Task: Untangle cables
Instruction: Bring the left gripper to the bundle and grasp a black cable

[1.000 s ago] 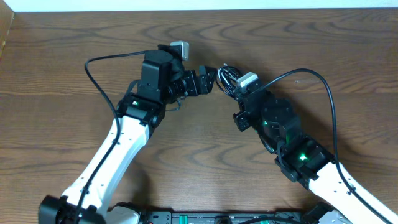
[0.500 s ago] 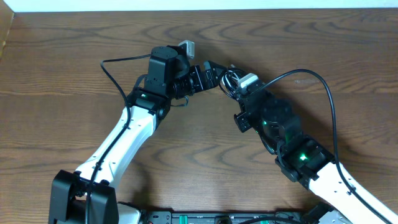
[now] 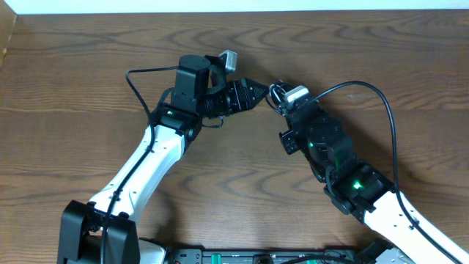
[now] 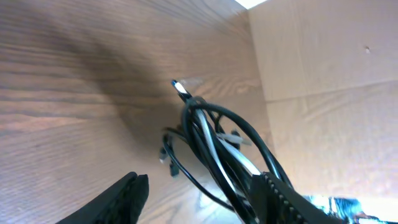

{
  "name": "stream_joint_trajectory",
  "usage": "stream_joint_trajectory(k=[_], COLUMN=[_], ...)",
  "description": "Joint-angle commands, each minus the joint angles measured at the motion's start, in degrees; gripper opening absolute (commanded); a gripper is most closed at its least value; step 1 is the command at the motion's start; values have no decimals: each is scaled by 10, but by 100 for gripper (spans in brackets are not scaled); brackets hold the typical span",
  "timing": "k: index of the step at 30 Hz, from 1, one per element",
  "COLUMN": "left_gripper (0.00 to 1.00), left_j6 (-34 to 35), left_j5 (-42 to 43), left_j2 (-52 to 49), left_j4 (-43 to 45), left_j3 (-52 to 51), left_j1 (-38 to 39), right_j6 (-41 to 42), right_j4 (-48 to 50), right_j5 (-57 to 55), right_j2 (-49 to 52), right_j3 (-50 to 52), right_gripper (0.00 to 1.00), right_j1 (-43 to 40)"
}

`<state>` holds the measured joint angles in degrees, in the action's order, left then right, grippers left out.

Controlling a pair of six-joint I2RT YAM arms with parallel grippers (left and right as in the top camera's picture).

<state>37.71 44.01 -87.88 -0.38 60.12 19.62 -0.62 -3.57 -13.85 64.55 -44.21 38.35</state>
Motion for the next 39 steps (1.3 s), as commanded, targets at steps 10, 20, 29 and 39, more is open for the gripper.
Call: stream_joint_trajectory(k=[10, 20, 29, 39], left_gripper=[28, 38, 45, 26], left_j6=[8, 7, 7, 7], left_j5=[108, 95, 85, 16], left_j2=[3, 3, 3, 1], left_j4=[0, 0, 0, 0], left_j3=[-3, -3, -3, -3], left_j1=[1, 1, 19, 37], right_j6=[-7, -7, -7, -7], right_j4=[4, 5, 12, 12], right_j5=[-17, -17, -17, -17], right_j2=[13, 12, 12, 12], right_j3=[-10, -10, -10, -10], right_gripper=[1, 1, 1, 1], right_j1=[-9, -9, -9, -9])
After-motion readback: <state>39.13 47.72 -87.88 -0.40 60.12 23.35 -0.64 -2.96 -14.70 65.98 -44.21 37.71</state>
